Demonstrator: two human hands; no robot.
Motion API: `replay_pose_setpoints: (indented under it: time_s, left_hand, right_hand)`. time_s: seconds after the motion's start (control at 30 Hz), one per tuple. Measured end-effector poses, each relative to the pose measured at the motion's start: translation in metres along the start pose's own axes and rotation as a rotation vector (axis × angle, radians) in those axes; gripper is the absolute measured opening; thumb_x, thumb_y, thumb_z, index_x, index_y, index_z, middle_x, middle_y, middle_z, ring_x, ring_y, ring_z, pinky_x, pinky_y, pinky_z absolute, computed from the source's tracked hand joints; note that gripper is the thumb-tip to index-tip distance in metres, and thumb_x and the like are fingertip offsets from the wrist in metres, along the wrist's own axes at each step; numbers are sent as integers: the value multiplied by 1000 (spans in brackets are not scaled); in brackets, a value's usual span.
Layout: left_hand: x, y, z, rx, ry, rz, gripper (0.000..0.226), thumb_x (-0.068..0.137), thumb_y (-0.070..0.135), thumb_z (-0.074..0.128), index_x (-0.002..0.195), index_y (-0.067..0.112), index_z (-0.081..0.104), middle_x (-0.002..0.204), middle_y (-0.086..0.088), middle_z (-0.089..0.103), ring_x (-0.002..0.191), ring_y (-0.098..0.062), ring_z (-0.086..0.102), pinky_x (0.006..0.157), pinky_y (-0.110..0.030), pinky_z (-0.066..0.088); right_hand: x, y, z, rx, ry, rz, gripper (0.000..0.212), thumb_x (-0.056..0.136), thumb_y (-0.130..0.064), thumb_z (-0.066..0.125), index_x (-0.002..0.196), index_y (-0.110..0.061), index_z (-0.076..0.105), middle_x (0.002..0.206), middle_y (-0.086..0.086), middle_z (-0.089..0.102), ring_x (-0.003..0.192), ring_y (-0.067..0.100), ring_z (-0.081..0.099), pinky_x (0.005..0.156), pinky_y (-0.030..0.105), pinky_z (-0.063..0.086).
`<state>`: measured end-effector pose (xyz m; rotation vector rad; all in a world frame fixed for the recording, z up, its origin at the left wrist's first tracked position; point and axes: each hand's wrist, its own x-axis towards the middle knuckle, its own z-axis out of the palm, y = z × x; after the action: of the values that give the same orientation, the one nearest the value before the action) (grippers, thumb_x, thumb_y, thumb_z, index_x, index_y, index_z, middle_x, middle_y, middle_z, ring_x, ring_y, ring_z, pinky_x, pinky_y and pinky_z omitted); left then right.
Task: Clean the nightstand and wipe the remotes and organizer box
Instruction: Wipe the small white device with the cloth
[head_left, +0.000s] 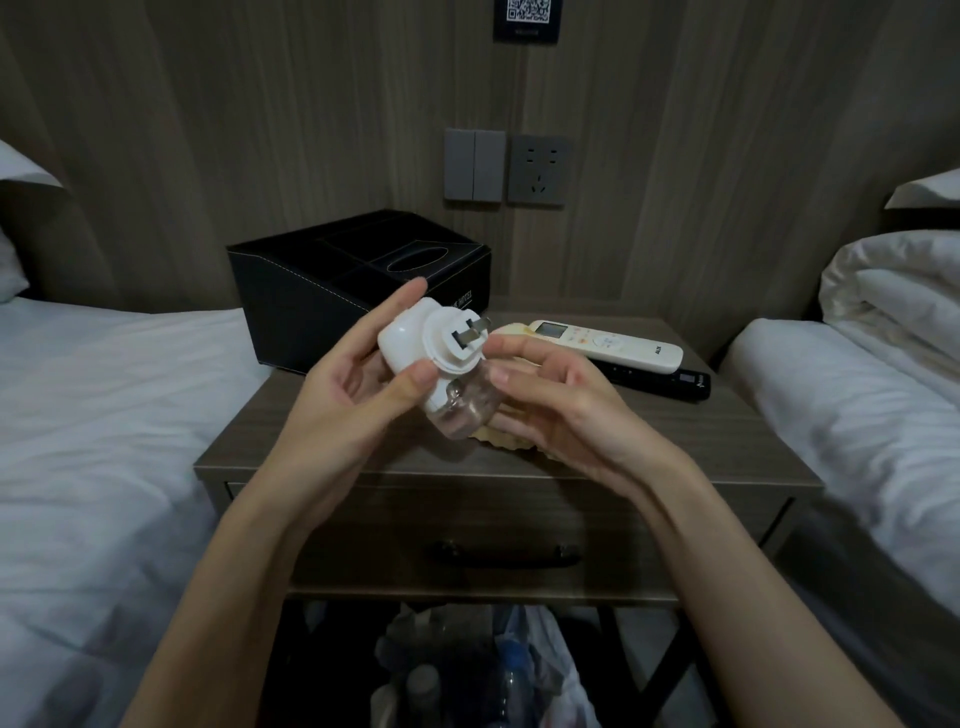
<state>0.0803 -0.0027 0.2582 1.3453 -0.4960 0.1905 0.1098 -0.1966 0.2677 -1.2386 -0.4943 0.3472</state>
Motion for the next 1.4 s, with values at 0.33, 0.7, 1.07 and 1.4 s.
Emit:
replay_pose_setpoints:
  time_s: [0.33, 0.7, 1.07, 1.4]
  left_hand:
    - [1, -1, -2, -97, 185, -88, 91, 49, 44, 92, 130, 26, 56, 125, -4, 66, 116, -19, 63, 87, -24, 54]
    - [-1, 0, -5, -91, 273, -135, 78, 60, 27, 75, 135, 20, 53, 121, -4, 68, 109, -17, 66, 79, -21, 55]
    - [0, -2, 2, -53, 262, -158, 70, 65, 23, 72, 133, 21, 54, 115, -1, 71, 106, -15, 68, 79, -21, 56]
    - [2, -5, 5, -86, 388, -174, 69, 67, 22, 70, 134, 23, 53, 120, -4, 68, 105, -15, 68, 79, -26, 58]
  right_hand:
    - [7, 1, -6, -1070, 471, -459, 27, 90, -18, 66, 117, -22, 63, 113, -12, 65, 107, 6, 56, 92, 21, 45]
    - [20, 22, -23, -1542, 757, -148, 49, 101, -36, 37, 148, -21, 34, 148, 4, 43, 132, 28, 30, 103, 41, 24]
    - [16, 29, -49, -1144, 678, -99, 65, 79, -5, 68, 138, -11, 41, 138, 8, 40, 128, 21, 37, 94, 10, 22]
    - [-2, -9, -4, -630, 348, -387, 53, 81, 1, 70, 128, -14, 51, 118, -6, 67, 110, 3, 63, 92, 27, 53]
